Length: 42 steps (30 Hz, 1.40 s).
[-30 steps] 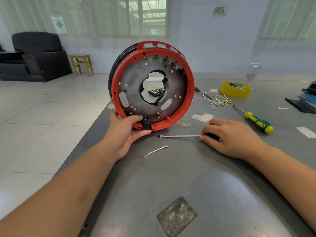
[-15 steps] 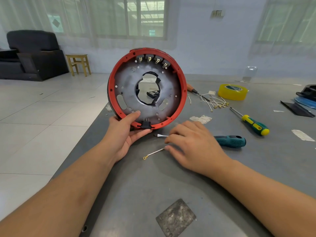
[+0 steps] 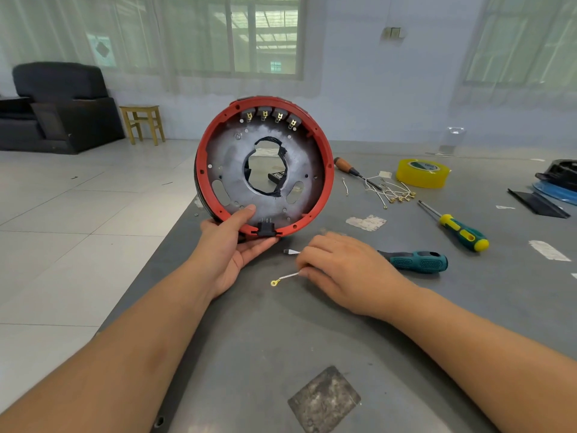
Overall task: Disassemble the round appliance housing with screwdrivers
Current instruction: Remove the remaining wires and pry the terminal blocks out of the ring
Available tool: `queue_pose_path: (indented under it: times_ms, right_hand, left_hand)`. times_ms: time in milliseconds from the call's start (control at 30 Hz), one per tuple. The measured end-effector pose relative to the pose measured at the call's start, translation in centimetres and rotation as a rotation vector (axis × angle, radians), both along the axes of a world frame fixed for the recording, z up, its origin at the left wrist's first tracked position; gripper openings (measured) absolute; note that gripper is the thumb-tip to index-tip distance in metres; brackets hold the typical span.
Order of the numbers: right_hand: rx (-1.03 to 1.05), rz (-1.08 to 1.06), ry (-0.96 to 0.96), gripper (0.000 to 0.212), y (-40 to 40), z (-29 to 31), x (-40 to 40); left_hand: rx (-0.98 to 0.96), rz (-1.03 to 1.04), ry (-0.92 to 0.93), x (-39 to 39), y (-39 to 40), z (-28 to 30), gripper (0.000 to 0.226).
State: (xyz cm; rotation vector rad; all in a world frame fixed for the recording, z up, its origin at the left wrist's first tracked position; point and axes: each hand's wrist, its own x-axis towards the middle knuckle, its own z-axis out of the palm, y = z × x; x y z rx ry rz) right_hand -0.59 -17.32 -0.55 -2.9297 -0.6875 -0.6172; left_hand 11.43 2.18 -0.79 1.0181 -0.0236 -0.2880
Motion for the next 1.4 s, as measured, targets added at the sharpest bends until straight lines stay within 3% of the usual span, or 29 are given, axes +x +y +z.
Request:
queue_pose_path:
  times_ms: [133, 233, 333, 567, 833, 1000, 1100, 1333, 1400]
  right_hand:
    - [0.167, -0.15, 0.024, 0.01, -4.5, 0.7, -1.4]
    - [0.356, -0.389, -0.049, 0.005, -8.2, 1.3, -1.8]
    - [0.524, -0.585, 0.011, 0.011, -10.9, 2.0, -1.2]
    - [0.643, -0.716, 0.231, 0.016, -11.2, 3.8, 5.6]
    - [1.077, -0.908, 0.308, 0.016, -11.6, 3.3, 16.7]
    - [1.03, -1.036, 0.221, 0.025, -12.3, 3.3, 21.5]
    - [0.869, -1.109, 0.169, 0.029, -12.1, 3.4, 23.0]
    - [0.574, -1.021, 0.08, 0.05, -11.4, 1.6, 24.8]
    - [0.488, -1.031, 0.082, 0.043, -11.3, 1.2, 25.2]
  left_hand:
    - [-0.005, -0.002, 0.006, -0.1, 0.1, 0.1, 0.065]
    - [-0.002, 0.002, 0.003, 0.0, 0.1, 0.2, 0.067]
    - [0.005, 0.0, -0.008, 0.0, -0.1, 0.2, 0.069]
    - [-0.01, 0.017, -0.028, 0.5, -0.6, 0.2, 0.069]
    - [-0.004, 0.085, -0.085, 1.1, -0.9, -0.4, 0.057]
    - [0.025, 0.148, -0.114, 1.5, -1.3, -0.6, 0.058]
    - [0.02, 0.167, -0.107, 1.6, -1.3, -0.7, 0.057]
    - [-0.007, 0.188, -0.085, 1.6, -1.3, -0.7, 0.055]
    - [-0.013, 0.194, -0.081, 1.7, -1.4, -0.7, 0.054]
